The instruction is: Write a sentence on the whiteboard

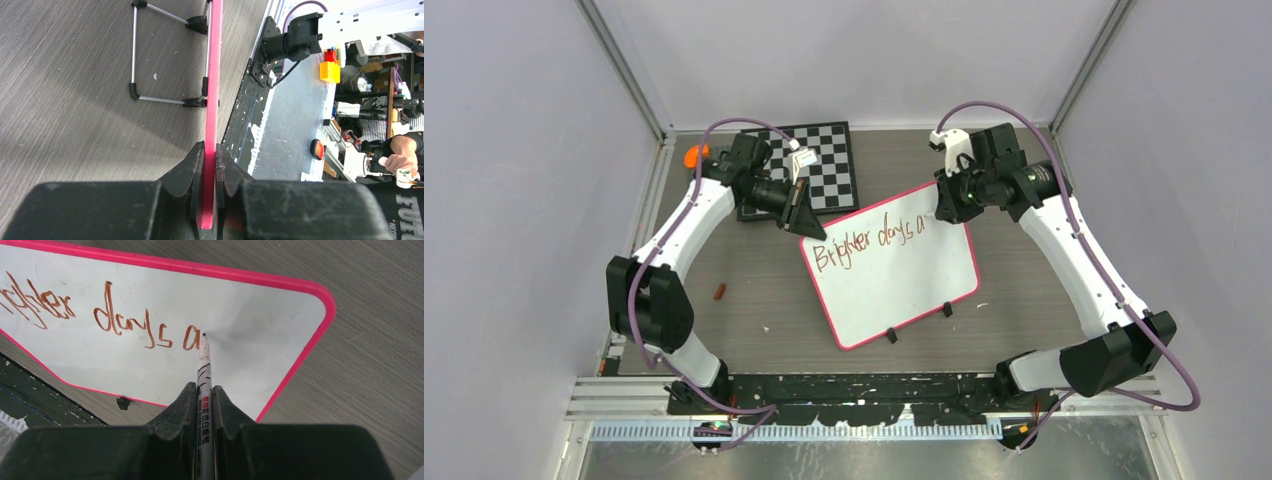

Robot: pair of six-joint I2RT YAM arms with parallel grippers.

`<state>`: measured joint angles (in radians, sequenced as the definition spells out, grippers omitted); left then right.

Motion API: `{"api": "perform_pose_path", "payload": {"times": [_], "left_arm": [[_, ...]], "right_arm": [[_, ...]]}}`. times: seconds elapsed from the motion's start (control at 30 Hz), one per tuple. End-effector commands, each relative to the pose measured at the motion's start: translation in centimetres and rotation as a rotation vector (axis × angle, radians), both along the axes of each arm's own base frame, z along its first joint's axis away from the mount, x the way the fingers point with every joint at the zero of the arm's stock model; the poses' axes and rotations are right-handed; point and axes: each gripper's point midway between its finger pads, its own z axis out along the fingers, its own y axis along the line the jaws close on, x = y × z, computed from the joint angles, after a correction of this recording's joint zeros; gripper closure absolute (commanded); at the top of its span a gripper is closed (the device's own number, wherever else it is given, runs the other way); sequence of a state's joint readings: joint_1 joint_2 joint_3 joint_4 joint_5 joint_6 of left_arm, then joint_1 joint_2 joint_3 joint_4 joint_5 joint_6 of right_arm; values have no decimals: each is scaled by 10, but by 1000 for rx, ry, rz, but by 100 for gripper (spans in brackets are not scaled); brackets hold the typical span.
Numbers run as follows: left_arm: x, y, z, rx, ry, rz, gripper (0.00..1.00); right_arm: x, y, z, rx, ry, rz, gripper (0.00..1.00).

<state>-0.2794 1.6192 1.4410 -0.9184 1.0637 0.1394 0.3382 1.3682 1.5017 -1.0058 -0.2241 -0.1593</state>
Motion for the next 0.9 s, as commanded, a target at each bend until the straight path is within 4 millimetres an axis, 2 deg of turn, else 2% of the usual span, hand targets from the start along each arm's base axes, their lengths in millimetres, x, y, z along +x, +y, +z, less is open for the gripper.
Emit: {"api": "perform_pose_path", "payload": {"times": [0.0, 0.47, 0.87], "left_arm": [[-1, 1, 2, 8, -6, 4, 100], [0, 1, 1, 8, -6, 4, 100], [0, 2, 2, 11, -12, 6, 100]], "right_arm": [[15, -2, 7, -12, -66, -16, 100], [-9, -9, -18, -26, -3, -19, 100], [10, -4, 5, -15, -62, -21, 100]]}}
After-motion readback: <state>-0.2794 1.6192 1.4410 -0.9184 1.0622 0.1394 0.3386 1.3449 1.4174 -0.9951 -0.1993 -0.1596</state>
